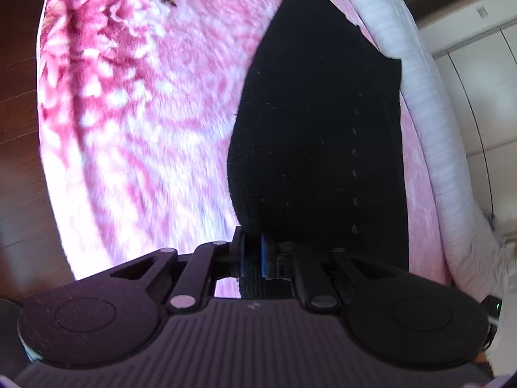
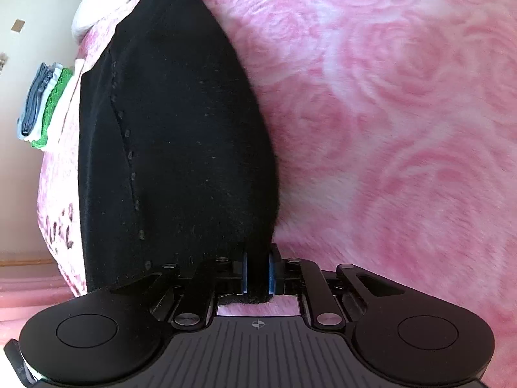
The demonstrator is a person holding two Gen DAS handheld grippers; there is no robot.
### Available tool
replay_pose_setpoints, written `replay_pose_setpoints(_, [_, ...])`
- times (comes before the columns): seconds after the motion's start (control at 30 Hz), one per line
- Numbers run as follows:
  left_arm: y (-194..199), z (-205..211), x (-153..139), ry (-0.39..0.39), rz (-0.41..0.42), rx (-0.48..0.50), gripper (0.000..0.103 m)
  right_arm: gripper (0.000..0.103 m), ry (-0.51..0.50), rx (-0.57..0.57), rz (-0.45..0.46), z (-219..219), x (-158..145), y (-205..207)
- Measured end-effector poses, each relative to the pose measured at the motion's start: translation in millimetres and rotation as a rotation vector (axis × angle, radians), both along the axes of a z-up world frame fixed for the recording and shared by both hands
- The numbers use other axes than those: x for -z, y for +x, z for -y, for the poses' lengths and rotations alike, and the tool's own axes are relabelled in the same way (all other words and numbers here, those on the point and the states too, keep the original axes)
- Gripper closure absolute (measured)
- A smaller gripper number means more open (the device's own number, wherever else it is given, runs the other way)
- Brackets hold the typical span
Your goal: Fold clothes
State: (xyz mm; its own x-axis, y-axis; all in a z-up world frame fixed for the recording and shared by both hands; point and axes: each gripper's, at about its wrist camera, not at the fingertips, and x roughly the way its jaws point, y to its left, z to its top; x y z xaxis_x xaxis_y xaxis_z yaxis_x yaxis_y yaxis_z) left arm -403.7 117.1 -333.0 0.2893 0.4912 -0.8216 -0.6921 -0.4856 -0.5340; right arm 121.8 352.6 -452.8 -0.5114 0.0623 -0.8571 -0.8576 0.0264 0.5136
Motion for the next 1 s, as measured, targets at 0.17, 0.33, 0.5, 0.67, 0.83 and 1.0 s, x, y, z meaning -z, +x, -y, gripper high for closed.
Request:
replay_pose_setpoints(0.17, [26,33,11,-0.102,-0.025,0.119,0.096,0.094,-0.029,-0.038,0.079,15,-10,6])
replay_pose_setpoints(0.33, [34,47,13,-0.189,-0.074,0.195,0.092,0.092,-0.051,-0.057,0.128,51,-2,17])
replay_pose_setpoints(0.5, [19,22,-29,-0.184,-0.235,0.224,0.095,0.080,-0.010,-0.117,0.251,36,-37,3])
replay_pose_setpoints(0.67, [37,-44,-48,-0.053,-0.461,0.288,0.092,0.077,0.310,-0.179,0.306,2,-78,-53])
replay_pose_setpoints(0.83, [92,-109,-11,0.010,-0.601,0.433,0.090,0.073,0.451,-0.379,0.336,-20,-58,-130])
replay_pose_setpoints(1.0, [117,-76,22,-0.021,-0.683,0.574,0.088,0.070,0.501,-0.541,0.435,13,-25,-154])
